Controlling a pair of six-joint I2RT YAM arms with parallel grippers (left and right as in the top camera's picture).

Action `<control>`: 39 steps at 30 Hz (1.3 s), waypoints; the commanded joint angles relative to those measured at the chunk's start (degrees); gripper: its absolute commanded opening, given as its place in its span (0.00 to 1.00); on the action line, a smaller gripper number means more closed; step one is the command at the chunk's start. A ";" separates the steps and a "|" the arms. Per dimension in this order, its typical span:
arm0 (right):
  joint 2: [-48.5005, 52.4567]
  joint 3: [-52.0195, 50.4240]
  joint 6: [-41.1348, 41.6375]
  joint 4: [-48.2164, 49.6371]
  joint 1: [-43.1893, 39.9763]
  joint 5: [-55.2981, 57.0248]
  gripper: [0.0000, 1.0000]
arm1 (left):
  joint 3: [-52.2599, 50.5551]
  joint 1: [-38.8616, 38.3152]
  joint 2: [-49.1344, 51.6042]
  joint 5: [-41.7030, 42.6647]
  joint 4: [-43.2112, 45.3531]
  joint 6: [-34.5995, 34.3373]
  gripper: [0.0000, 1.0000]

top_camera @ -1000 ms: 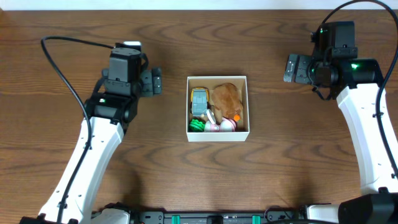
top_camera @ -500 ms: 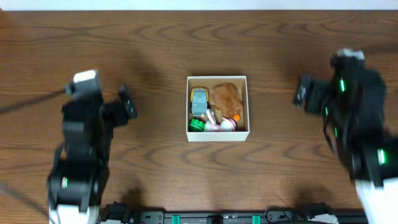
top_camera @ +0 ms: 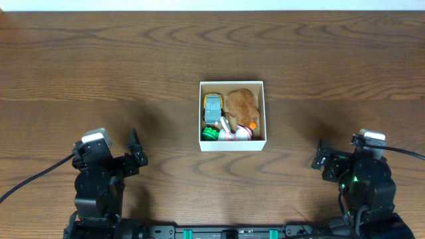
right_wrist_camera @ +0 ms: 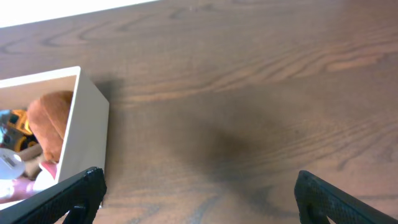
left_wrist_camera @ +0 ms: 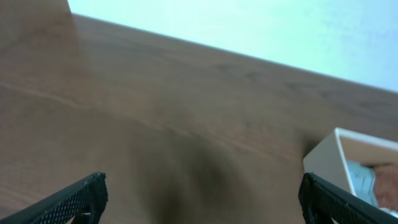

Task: Pack container

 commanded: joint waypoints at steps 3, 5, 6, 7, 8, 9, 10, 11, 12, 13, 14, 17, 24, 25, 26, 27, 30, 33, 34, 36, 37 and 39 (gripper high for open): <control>-0.28 -1.99 1.22 -0.09 0.63 0.48 0.99 | -0.15 0.22 0.33 -0.07 -4.22 -0.74 0.98; -0.28 -2.14 1.22 -0.50 0.63 0.48 0.99 | -0.15 0.22 0.33 -0.07 -6.58 -0.74 0.98; -0.28 -2.14 1.22 -1.03 0.63 0.48 0.99 | -0.15 0.22 0.33 -0.07 -7.76 -0.76 0.98; -0.28 -2.14 1.22 -1.51 0.63 0.50 0.99 | -0.15 0.22 0.33 -0.07 -9.16 -0.74 0.98; -0.28 -2.14 1.22 -1.92 0.63 0.48 0.99 | -0.15 0.22 0.33 -0.07 -10.40 -0.74 0.98; -0.28 -2.14 1.22 -2.47 0.63 0.50 0.99 | -0.15 0.22 0.33 -0.07 -11.85 -0.74 0.98; -0.28 -2.14 1.22 -2.93 0.63 0.50 0.99 | -0.15 0.22 0.33 -0.07 -13.05 -0.74 0.98; -0.28 -2.14 1.22 -3.48 0.63 0.48 0.99 | -0.15 0.22 0.33 -0.07 -14.45 -0.76 0.98; -0.28 -2.14 1.22 -3.93 0.63 0.48 0.99 | -0.15 0.22 0.33 -0.07 -15.56 -0.74 0.98; -0.28 -2.14 1.22 -4.35 0.63 0.48 0.99 | -0.15 0.22 0.33 -0.07 -16.63 -0.74 0.98; -0.28 -2.16 1.22 -4.63 0.63 0.48 0.99 | -0.15 0.22 0.33 -0.07 -17.92 -0.74 0.98; -0.28 -2.16 1.22 -5.44 0.63 0.48 0.99 | -0.15 0.22 0.33 -0.07 -20.31 -0.74 0.98; -4.13 -2.97 -0.33 -7.06 -1.22 -1.05 0.99 | -0.15 0.22 0.33 -0.07 -21.44 -0.74 0.98; -5.84 -3.54 -1.46 -6.64 -1.81 -2.08 0.99 | -0.15 0.22 0.33 -0.07 -21.44 -0.74 0.98; -7.82 -4.31 -3.04 -5.99 -2.47 -3.26 0.99 | -0.15 0.22 0.33 -0.07 -21.44 -0.74 0.98; -10.69 -5.70 -5.46 -4.85 -3.37 -4.81 0.99 | -0.15 0.22 0.33 -0.07 -21.44 -0.74 0.98; -17.53 -10.23 -10.82 -0.50 -5.42 -8.90 0.99 | -0.15 0.22 0.33 -0.07 -21.44 -0.74 0.98; -22.84 -15.28 -15.65 7.32 -7.23 -13.07 0.99 | -0.15 0.22 0.33 -0.07 -21.44 -0.74 0.98; -23.98 -16.68 -16.72 10.08 -7.80 -13.88 0.99 | -0.15 0.22 0.33 -0.07 -21.44 -0.74 0.98; -24.11 -19.61 -18.84 16.92 -8.90 -15.43 0.99 | -0.15 0.22 0.33 -0.07 -21.42 -0.74 0.98; -24.02 -21.44 -20.15 20.92 -9.44 -16.55 0.99 | -0.15 0.22 0.33 -0.07 -21.44 -0.74 0.98; -24.09 -25.07 -22.43 28.39 -10.19 -18.27 0.99 | -0.15 0.22 0.33 -0.07 -21.44 -0.74 0.98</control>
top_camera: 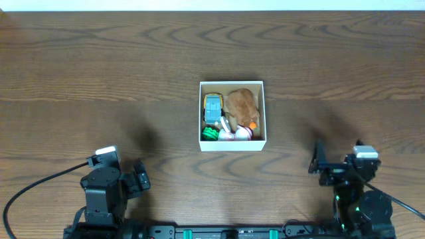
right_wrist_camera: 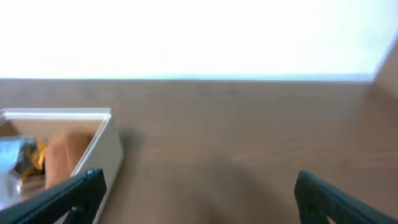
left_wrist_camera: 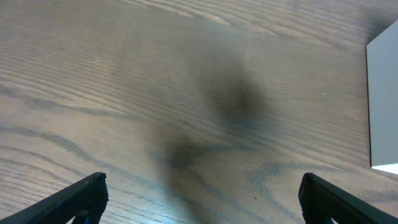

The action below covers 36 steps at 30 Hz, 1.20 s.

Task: Pack container

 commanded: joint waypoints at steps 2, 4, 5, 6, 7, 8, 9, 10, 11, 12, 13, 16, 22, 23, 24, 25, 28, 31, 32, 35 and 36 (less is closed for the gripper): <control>-0.61 -7.78 -7.63 11.80 -1.92 -5.07 0.99 | -0.09 0.22 0.11 -0.07 -0.11 -0.72 0.98; -0.70 -11.50 -7.96 17.59 -2.67 -4.83 0.99 | -0.09 0.22 0.11 -0.07 -0.13 -0.72 0.98; -0.70 -12.87 -7.96 19.34 -3.02 -4.83 0.99 | -0.09 0.22 0.11 -0.07 -0.13 -0.72 0.98; -0.70 -14.29 -7.96 20.74 -3.41 -4.79 0.99 | -0.09 0.22 0.11 -0.07 -0.13 -0.72 0.98; -0.70 -15.39 -7.98 21.64 -3.69 -4.81 0.99 | -0.09 0.22 0.11 -0.07 -0.13 -0.72 0.98; -0.72 -15.30 -7.96 19.69 -3.91 -4.63 0.99 | -0.09 0.22 0.11 -0.07 -0.13 -0.72 0.98; -0.72 -15.28 -7.98 17.97 -3.98 -4.55 0.99 | -0.09 0.22 0.11 -0.07 -0.11 -0.72 0.98; -0.70 -15.28 -7.93 17.49 -3.96 -4.17 0.99 | -0.09 0.22 0.11 -0.07 -0.13 -0.72 0.98; -0.72 -15.28 -7.91 17.73 -3.96 -4.22 0.99 | -0.09 0.22 0.11 -0.07 -0.13 -0.72 0.98; -0.72 -15.28 -7.91 17.77 -3.93 -4.44 0.99 | -0.09 0.22 0.11 -0.07 -0.13 -0.72 0.98; -0.70 -15.28 -7.91 17.79 -3.96 -4.44 0.99 | -0.09 0.22 0.11 -0.07 -0.13 -0.72 0.98; -0.68 -15.28 -7.91 17.77 -3.96 -4.42 0.99 | -0.09 0.22 0.11 -0.07 -0.13 -0.72 0.98; -0.68 -15.28 -7.91 17.79 -3.96 -4.42 0.99 | -0.09 0.22 0.11 -0.07 -0.13 -0.72 0.98; -0.68 -15.28 -7.91 17.79 -3.96 -4.42 0.99 | -0.09 0.22 0.11 -0.07 -0.13 -0.72 0.98; -0.68 -15.28 -7.91 17.79 -3.96 -4.42 0.99 | -0.09 0.22 0.11 -0.07 -0.13 -0.72 0.98; -0.68 -15.28 -7.91 17.79 -3.96 -4.42 0.99 | -0.09 0.22 0.11 -0.07 -0.13 -0.72 0.98; -0.68 -15.28 -7.91 17.77 -3.96 -4.42 0.99 | -0.09 0.22 0.11 -0.07 -0.13 -0.72 0.98; -0.68 -15.28 -7.91 17.77 -3.96 -4.42 0.99 | -0.09 0.22 0.11 -0.07 -0.13 -0.72 0.98; -0.68 -15.28 -7.91 17.79 -3.96 -4.42 0.99 | -0.09 0.22 0.11 -0.07 -0.13 -0.72 0.98; -0.68 -15.28 -7.91 17.79 -3.96 -4.42 0.99 | -0.09 0.22 0.11 -0.07 -0.13 -0.72 0.98; -0.68 -15.28 -7.91 17.79 -3.96 -4.42 0.99 | -0.09 0.22 0.11 -0.07 -0.13 -0.72 0.98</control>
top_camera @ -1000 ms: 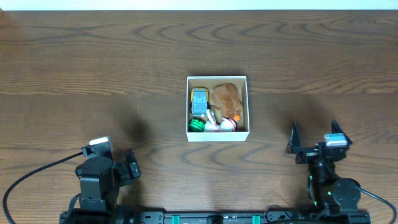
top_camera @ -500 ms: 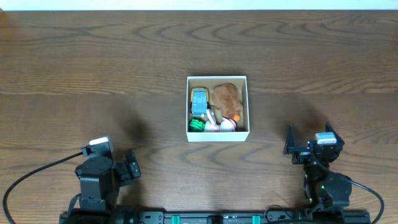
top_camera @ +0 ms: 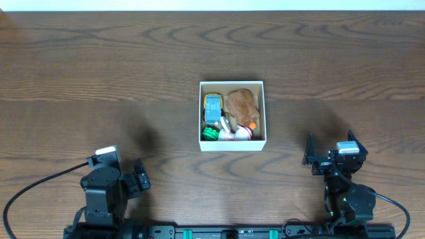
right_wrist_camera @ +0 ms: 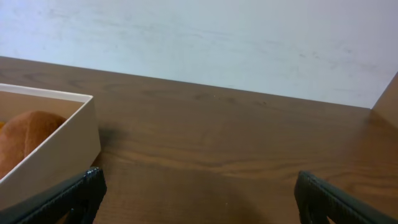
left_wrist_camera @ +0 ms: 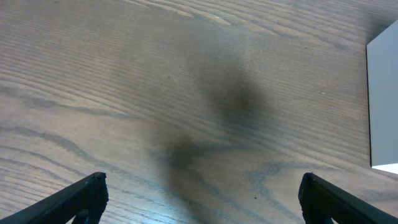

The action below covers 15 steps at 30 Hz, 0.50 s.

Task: Pack container

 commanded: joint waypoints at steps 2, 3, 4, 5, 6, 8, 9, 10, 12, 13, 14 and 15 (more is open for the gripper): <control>-0.42 -0.11 -0.74 -0.20 -0.81 -0.61 0.99 | -0.07 0.22 0.11 -0.09 -0.07 -0.72 0.98; -0.42 -0.11 -0.74 -0.20 -0.81 -0.61 0.99 | -0.07 0.22 0.11 -0.09 -0.07 -0.72 0.98; -0.42 -0.11 -0.74 -0.20 -0.81 -0.61 0.99 | -0.07 0.22 0.11 -0.09 -0.04 -0.72 0.98; -0.42 -0.11 -0.74 -0.20 -0.81 -0.61 0.99 | -0.07 0.22 0.11 -0.09 -0.07 -0.72 0.98; -0.42 -0.11 -0.74 -0.20 -0.81 -0.61 0.99 | -0.07 0.22 0.11 -0.09 -0.07 -0.72 0.98; -0.42 -0.11 -0.74 -0.20 -0.81 -0.61 0.99 | -0.07 0.24 -0.35 -0.09 -1.03 -0.72 0.98; -0.42 -0.11 -0.74 -0.20 -0.81 -0.61 0.99 | -0.07 0.35 -0.90 -0.07 -1.97 -0.74 0.98; -0.42 -0.11 -0.74 -0.20 -0.81 -0.61 0.99 | -0.09 0.35 -1.75 -0.07 -2.49 -0.72 0.98; -0.42 -0.11 -0.74 -0.20 -0.81 -0.61 0.99 | -0.46 0.35 -4.00 -0.15 -2.43 -0.70 0.98; -0.42 -0.11 -0.74 -0.22 -0.81 -0.61 0.99 | -0.87 0.35 -5.77 -0.52 -2.27 -0.70 0.98; -0.42 -0.11 -0.74 -0.22 -0.81 -0.61 0.99 | -1.40 0.35 -7.39 -0.52 -1.90 -0.57 0.98; -0.42 -0.11 -0.74 -0.20 -0.81 -0.61 0.99 | -2.27 0.35 -9.40 -0.52 -1.38 -0.44 0.98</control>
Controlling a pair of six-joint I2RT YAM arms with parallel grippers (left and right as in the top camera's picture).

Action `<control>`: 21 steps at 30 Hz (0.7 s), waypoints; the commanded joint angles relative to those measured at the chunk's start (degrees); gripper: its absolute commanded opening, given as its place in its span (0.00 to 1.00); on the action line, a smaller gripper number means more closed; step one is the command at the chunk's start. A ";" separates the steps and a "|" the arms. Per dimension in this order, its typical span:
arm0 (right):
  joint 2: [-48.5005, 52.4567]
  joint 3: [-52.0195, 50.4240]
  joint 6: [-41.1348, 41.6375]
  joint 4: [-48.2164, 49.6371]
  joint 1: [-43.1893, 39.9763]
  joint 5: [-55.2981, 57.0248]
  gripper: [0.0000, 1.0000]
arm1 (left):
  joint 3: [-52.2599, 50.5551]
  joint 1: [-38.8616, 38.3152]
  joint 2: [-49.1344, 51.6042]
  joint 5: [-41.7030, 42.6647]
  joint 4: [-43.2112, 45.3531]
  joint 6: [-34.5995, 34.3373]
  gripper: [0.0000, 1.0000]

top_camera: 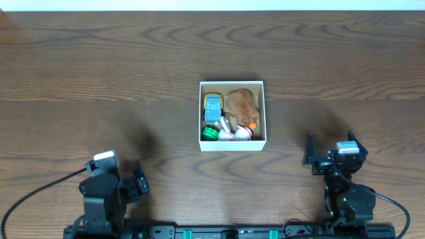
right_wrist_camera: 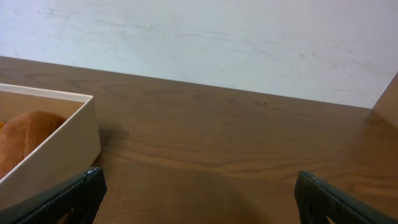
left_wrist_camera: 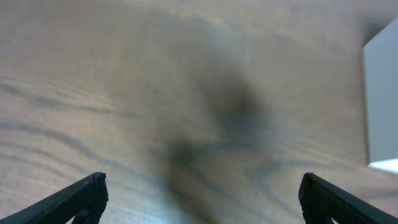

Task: Pack container

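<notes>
A white open box (top_camera: 232, 144) stands mid-table, holding a brown plush toy (top_camera: 241, 103), a blue-grey toy (top_camera: 212, 108), a green piece (top_camera: 210, 133) and small white and orange items. My left gripper (top_camera: 126, 180) sits open near the front left edge, empty. At the front right my right gripper (top_camera: 331, 151) is open and empty too. The left wrist view shows bare wood between the fingertips (left_wrist_camera: 87, 194) and the box's wall (left_wrist_camera: 380, 99) at right. In the right wrist view the box (right_wrist_camera: 56, 149) lies left with the plush (right_wrist_camera: 25, 140) inside.
The wooden table (top_camera: 99, 79) stretches around the box. A pale wall (right_wrist_camera: 205, 43) rises behind its far edge. Both arm bases sit at the front edge.
My left arm has drawn back slightly toward the front edge; its wrist view is blurred. The right arm and the box's contents have not changed.
Both grippers stood open either side of the box, front of it, with the box filled. Then both arms were lower toward the front edge. Later the right wrist view had levelled toward the wall. Now both rest open by the front edge.
</notes>
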 commanded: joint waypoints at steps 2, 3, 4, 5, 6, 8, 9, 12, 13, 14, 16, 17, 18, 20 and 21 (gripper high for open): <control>-0.42 -0.11 -0.72 -0.20 -0.81 -0.59 0.99 | -4.70 0.66 -8.35 -0.48 2.97 0.13 0.98; -0.42 -0.11 -0.72 -0.17 -0.81 -0.59 0.99 | -5.64 0.85 -9.46 -0.48 3.82 0.13 0.98; -0.42 -0.11 -0.72 -0.20 -0.81 -0.59 0.99 | -7.30 1.25 -11.06 -0.48 5.31 0.11 0.98; -0.42 -0.11 -0.72 -0.20 -0.81 -0.59 0.99 | -9.57 1.77 -12.74 -0.46 7.48 0.11 0.98; -0.42 -0.11 -0.72 -0.17 -0.81 -0.59 0.99 | -11.06 2.03 -13.55 -0.44 9.07 0.09 0.98; -0.42 -0.11 -0.72 -0.20 -0.81 -0.59 0.99 | -14.47 2.51 -13.75 -0.22 14.47 -0.09 0.98; -0.42 -0.11 -0.72 -0.20 -0.81 -0.59 0.99 | -16.15 2.60 -13.79 -0.22 17.90 -0.09 0.98; -0.42 -0.11 -0.72 -0.17 -0.81 -0.59 0.99 | -19.82 2.60 -13.90 -0.48 27.78 0.24 0.98; -0.42 -0.11 -0.72 -0.17 -0.81 -0.59 0.99 | -21.62 2.60 -13.90 -0.48 32.94 0.72 0.98; -0.42 -0.11 -0.72 -0.17 -0.81 -0.59 0.99 | -23.56 2.62 -13.90 -0.48 38.18 1.31 0.98; -0.42 -0.11 -0.72 -0.20 -0.81 -0.59 0.99 | -27.02 2.67 -13.90 -0.44 47.01 1.49 0.98; -0.42 -0.11 -0.72 -0.17 -0.81 -0.59 0.99 | -28.39 2.67 -13.90 -0.42 50.10 1.46 0.98; -0.42 -0.11 -0.72 -0.17 -0.81 -0.59 0.99 | -29.64 2.67 -13.90 -0.42 52.61 1.46 0.98; -0.42 -0.11 -0.72 -0.20 -0.81 -0.59 0.99 | -30.03 2.64 -13.90 -0.42 53.27 1.79 0.98; -0.42 -0.11 -0.72 -0.17 -0.81 -0.59 0.99 | -30.03 2.67 -13.90 -0.42 53.18 2.58 0.98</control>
